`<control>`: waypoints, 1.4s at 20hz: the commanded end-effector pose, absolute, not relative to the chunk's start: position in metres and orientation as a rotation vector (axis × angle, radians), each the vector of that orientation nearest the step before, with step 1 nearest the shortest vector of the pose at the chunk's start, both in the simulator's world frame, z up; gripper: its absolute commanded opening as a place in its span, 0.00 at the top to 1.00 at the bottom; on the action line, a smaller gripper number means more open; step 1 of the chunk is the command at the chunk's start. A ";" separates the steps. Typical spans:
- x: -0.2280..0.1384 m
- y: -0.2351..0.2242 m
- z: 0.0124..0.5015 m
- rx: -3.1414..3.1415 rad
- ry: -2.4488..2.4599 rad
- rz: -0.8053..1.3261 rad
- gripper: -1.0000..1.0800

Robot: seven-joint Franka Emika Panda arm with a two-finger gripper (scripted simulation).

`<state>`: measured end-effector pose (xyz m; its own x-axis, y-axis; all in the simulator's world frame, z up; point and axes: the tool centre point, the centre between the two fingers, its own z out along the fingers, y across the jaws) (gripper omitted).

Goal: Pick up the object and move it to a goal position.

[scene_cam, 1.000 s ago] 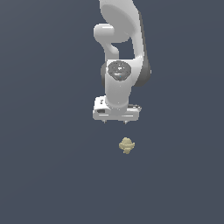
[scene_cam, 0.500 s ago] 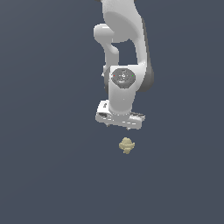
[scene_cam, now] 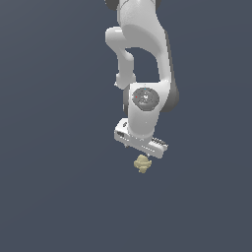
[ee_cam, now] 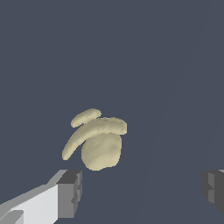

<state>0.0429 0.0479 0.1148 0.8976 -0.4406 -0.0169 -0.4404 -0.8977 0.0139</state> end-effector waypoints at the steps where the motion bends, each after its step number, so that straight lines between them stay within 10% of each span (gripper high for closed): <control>1: 0.049 0.053 0.110 3.028 -0.806 -0.025 0.04; 28: 0.072 0.075 0.075 2.911 -1.182 -0.001 0.04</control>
<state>0.0722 0.0756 0.0812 0.7173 -0.6968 0.0006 -0.6968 -0.7173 -0.0009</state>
